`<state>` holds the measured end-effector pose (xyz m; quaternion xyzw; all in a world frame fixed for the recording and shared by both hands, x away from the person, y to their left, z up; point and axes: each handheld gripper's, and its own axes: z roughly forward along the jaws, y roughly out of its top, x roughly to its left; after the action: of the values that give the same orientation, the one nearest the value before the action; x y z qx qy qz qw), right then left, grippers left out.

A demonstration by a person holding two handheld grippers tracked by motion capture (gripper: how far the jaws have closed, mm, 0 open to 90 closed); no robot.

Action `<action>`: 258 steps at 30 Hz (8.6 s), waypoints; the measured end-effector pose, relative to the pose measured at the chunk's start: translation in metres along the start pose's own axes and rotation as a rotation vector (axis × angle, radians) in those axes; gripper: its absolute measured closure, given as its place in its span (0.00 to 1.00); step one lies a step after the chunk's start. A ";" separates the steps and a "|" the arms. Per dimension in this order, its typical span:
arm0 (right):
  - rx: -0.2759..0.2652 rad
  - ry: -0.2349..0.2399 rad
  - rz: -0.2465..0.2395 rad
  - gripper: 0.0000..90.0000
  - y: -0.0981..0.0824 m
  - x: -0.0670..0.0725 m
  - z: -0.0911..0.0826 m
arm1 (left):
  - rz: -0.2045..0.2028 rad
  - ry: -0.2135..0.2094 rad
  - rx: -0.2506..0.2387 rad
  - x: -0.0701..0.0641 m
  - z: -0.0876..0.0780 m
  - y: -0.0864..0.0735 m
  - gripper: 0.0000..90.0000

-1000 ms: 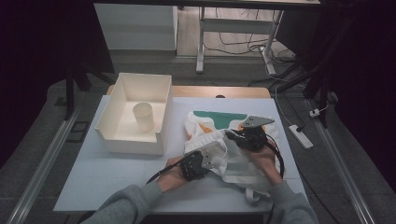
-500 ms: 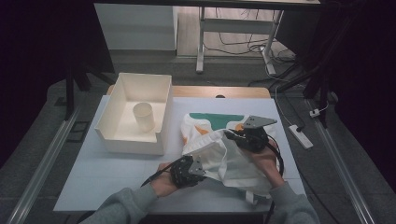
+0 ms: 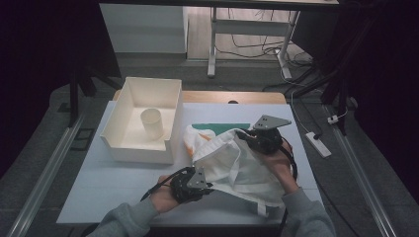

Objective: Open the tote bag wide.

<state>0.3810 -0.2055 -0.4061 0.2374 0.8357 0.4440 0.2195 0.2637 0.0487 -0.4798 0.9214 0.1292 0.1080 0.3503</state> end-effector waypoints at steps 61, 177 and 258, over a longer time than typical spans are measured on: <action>-0.023 0.013 0.131 0.48 -0.008 -0.021 0.000 | -0.072 0.071 -0.094 0.012 -0.034 0.001 0.46; 0.013 -0.227 0.181 0.50 -0.043 -0.067 -0.045 | -0.228 0.122 -0.080 0.068 -0.001 0.014 0.41; 0.275 -0.128 0.022 0.74 -0.082 0.011 -0.036 | -0.243 0.161 -0.057 0.097 0.027 0.038 0.88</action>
<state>0.3350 -0.2630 -0.4589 0.3023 0.8703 0.3116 0.2326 0.3690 0.0346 -0.4638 0.8770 0.2644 0.1420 0.3752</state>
